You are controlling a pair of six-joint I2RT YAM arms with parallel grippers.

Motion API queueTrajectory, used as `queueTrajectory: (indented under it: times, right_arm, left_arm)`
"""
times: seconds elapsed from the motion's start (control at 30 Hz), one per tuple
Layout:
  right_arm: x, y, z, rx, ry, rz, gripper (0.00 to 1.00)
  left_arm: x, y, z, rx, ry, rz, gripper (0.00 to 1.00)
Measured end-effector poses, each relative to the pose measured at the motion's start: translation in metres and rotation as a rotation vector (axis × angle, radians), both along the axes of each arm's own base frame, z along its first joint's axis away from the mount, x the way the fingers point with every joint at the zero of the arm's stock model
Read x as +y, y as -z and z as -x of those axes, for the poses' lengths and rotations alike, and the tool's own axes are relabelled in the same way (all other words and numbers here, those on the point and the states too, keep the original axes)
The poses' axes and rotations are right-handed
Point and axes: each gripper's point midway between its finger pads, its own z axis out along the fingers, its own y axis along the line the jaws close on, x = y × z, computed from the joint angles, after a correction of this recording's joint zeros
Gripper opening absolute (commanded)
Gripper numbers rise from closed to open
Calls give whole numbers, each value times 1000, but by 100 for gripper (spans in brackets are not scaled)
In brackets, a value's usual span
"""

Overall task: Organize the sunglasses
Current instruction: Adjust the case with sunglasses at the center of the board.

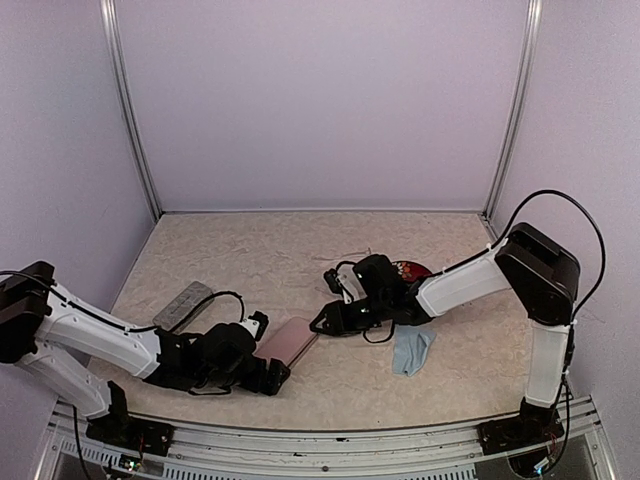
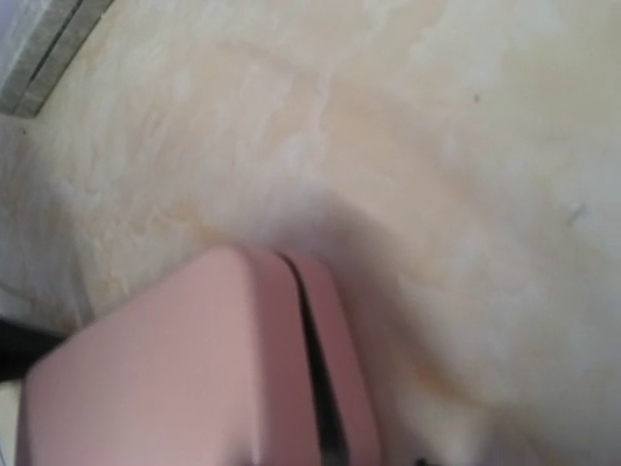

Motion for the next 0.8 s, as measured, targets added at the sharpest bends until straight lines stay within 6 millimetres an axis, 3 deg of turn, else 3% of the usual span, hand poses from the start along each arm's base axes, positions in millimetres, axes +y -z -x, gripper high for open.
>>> queueTrajectory:
  times: [0.3, 0.67, 0.8]
  right_arm:
    - [-12, -10, 9, -13, -5, 9, 56]
    - [-17, -2, 30, 5, -40, 25, 57]
    - [-10, -2, 43, 10, -75, 18, 54]
  left_arm:
    - [8, -21, 0, -33, 1, 8, 99]
    - [12, 0, 9, 15, 50, -67, 89]
    - [15, 5, 10, 19, 49, -94, 78]
